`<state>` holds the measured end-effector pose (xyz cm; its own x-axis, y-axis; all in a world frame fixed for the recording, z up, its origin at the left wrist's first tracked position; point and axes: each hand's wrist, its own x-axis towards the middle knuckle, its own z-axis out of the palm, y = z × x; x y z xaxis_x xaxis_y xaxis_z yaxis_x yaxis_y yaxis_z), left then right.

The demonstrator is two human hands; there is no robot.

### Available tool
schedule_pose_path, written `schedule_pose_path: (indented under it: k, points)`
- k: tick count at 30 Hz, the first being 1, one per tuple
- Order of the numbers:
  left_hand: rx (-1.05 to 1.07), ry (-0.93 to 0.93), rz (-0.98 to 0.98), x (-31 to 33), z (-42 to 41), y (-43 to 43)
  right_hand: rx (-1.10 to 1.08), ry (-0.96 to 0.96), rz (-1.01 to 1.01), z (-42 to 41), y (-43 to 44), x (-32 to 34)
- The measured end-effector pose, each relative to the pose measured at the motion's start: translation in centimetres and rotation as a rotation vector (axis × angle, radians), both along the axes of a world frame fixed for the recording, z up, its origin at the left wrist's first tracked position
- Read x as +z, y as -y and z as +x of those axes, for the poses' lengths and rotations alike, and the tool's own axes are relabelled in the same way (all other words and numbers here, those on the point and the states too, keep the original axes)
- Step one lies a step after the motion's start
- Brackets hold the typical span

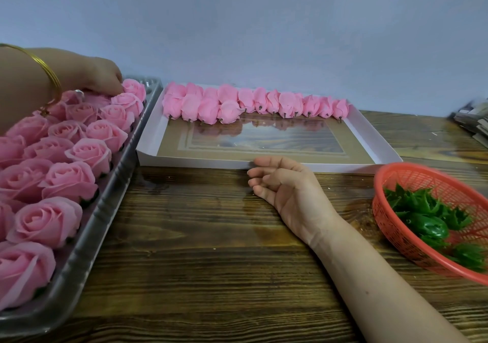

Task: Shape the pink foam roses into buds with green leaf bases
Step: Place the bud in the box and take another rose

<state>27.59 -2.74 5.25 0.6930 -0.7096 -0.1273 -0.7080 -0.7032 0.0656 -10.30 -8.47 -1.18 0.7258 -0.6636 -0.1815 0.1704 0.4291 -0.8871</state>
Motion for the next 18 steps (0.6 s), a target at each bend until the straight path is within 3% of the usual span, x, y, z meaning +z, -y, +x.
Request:
schedule_pose_path:
  k: [12, 18]
  points:
    - [0.034, -0.117, -0.078, 1.01, 0.35, -0.46, 0.001, 0.01, 0.021, -0.02, -0.08, 0.18]
    - [0.007, -0.06, -0.077, 0.69, 0.23, -0.51, 0.001, 0.001, 0.014, 0.02, -0.03, 0.15]
